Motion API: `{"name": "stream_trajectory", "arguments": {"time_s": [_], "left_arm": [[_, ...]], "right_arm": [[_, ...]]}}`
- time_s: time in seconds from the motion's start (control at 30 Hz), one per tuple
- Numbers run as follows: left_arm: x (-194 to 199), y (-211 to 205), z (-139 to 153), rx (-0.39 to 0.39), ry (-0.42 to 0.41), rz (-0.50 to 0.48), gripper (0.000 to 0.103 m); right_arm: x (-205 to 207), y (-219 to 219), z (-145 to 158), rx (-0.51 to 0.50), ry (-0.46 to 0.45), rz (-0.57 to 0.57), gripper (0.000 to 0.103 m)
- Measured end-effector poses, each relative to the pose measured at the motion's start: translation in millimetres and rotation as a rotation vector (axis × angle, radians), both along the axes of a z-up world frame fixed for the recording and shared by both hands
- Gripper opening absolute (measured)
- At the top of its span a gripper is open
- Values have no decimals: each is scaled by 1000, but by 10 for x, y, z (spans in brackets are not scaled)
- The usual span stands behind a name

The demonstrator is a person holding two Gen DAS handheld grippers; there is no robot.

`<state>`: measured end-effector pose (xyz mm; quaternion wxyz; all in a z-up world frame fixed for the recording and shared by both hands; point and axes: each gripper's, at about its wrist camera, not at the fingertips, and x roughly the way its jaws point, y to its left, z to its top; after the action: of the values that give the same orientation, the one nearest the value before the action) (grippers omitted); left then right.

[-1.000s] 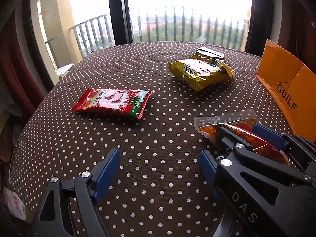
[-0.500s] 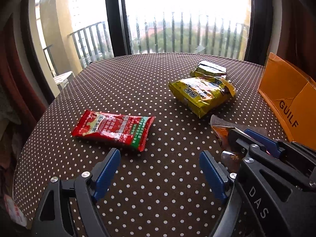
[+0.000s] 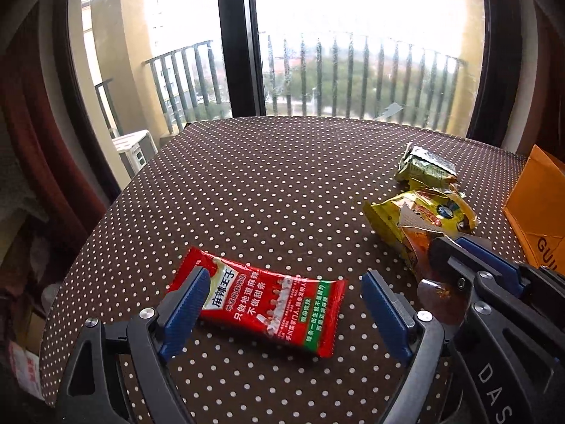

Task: Organize snacks
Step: 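Lift the meat tray with the right gripper while the left gripper approaches the red spicy strip bag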

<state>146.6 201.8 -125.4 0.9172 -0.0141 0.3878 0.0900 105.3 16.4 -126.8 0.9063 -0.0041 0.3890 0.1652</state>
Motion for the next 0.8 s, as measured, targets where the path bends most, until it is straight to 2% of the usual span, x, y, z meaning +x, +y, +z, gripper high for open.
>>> {"name": "stream_trajectory", "arguments": {"time_s": [0.2,0.27,0.33,0.4,0.57,0.8], "left_arm": [[191,78,-160,-47,55,6,92],[244,80,-221,-72,77,-2,92],[270,95,-259,-105,88,-15,92],[273,57,-270,-102,87,-31,92],[192,-235,-311,-55,93,-168,92],[-11,-557,-313,-65,92,-378,92]], "right_arm": [[135,68,-82,-12,27,-11,18],[163,56,-115,-15,38,-18,13],[167,52,-121,-24,36,-25,12],[163,42,-122,-29,33,-28,12],[136,-42,-119,-29,40,-47,12],[42,-377,-152,-36,81,-119,11]]}}
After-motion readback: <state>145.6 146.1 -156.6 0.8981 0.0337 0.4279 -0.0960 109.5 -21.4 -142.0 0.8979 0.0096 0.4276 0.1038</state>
